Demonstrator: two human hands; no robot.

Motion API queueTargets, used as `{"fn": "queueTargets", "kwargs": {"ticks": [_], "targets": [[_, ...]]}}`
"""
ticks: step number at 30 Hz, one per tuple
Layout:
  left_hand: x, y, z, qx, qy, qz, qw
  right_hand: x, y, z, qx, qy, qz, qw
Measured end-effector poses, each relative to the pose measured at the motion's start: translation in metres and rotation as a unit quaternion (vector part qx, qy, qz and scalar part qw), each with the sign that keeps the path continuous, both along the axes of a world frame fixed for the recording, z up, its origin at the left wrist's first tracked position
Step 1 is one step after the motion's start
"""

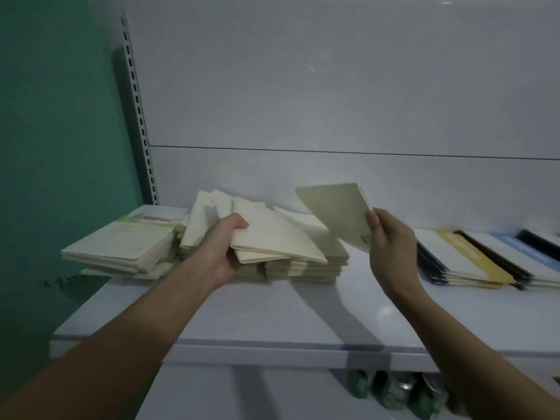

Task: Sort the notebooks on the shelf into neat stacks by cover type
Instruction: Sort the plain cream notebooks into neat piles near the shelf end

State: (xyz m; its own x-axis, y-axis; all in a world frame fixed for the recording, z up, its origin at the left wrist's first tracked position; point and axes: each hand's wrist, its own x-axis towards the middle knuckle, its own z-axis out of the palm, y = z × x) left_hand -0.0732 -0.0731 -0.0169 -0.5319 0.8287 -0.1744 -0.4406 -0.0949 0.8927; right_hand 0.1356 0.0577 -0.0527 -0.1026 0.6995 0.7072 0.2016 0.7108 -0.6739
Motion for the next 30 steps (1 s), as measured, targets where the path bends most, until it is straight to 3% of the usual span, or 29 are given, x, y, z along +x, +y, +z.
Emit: {"fn": "queueTargets", "kwargs": {"ticks": [5,10,12,15,17,19,20,22,24,26,28,30], "targets": [[0.064,0.012,-0.015,0.022,-0.009,-0.093,0.995,0.024,-0.042,-0.005,0.146,-0.16,0.047,0.975],[0.102,0.028,-0.032,0.033,-0.027,-0.138,0.99,0.063,-0.04,-0.019,0.142,-0.213,0.062,0.965],[0.115,0.038,-0.036,0.012,-0.023,-0.132,0.991,0.083,-0.033,-0.02,0.068,-0.227,0.072,0.969],[0.134,0.059,-0.041,-0.012,-0.027,-0.12,0.992,0.109,-0.019,-0.017,-0.064,-0.281,-0.028,0.957],[0.148,0.076,-0.045,-0.02,-0.03,-0.113,0.993,0.12,-0.005,-0.013,-0.27,-0.18,0.055,0.944],[0.16,0.096,-0.048,-0.039,-0.017,-0.11,0.993,0.126,0.014,-0.009,-0.462,0.008,0.153,0.874],[0.164,0.106,-0.049,-0.051,-0.009,-0.113,0.992,0.13,0.025,-0.01,-0.498,0.06,0.156,0.851],[0.171,0.124,-0.048,-0.077,0.01,-0.137,0.988,0.135,0.049,-0.016,-0.491,0.068,0.13,0.859],[0.172,0.143,-0.049,-0.114,0.053,-0.143,0.982,0.132,0.068,-0.023,-0.467,0.03,0.092,0.879],[0.171,0.162,-0.057,-0.177,0.155,-0.119,0.965,0.124,0.081,-0.031,-0.431,-0.041,0.063,0.899],[0.17,0.178,-0.074,-0.258,0.304,-0.1,0.911,0.115,0.089,-0.039,-0.369,-0.154,0.021,0.916],[0.173,0.188,-0.085,-0.341,0.411,-0.104,0.839,0.104,0.097,-0.047,-0.33,-0.281,0.021,0.901]]}}
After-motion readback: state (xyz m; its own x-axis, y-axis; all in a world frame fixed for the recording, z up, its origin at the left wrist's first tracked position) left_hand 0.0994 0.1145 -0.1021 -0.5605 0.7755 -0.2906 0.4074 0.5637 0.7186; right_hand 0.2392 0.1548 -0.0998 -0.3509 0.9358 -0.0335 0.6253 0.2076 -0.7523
